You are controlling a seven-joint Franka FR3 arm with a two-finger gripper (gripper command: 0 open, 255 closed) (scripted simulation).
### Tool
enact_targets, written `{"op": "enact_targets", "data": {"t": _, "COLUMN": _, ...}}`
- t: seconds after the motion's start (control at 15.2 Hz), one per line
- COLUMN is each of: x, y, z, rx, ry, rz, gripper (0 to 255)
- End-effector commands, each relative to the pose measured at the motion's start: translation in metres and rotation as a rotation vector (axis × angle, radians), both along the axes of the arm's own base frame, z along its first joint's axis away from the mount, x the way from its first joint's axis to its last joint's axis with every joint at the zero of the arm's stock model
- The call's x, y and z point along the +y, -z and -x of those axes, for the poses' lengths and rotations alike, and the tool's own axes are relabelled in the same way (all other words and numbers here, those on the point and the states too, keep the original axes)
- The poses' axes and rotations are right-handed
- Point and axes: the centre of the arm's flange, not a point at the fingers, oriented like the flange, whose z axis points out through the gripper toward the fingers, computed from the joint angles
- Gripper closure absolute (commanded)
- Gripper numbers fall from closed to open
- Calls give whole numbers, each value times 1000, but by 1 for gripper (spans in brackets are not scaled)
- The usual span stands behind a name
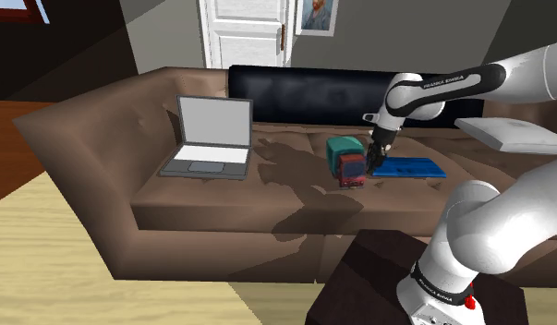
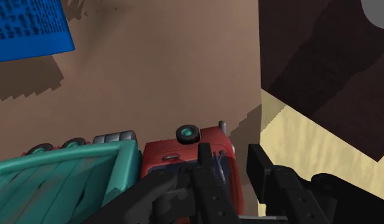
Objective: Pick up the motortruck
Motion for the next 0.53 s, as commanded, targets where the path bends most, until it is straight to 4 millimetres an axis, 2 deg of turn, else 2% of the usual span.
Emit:
{"op": "enact_targets", "data": {"t": 0.0, "x": 0, "y": -10, "z": 0, "rx": 1, "ry": 0, "rz": 0, "gripper": 255}}
{"op": "enact_targets", "data": {"t": 0.46, "x": 0, "y": -47, "z": 0, "rx": 1, "ry": 0, "rz": 0, "gripper": 255}}
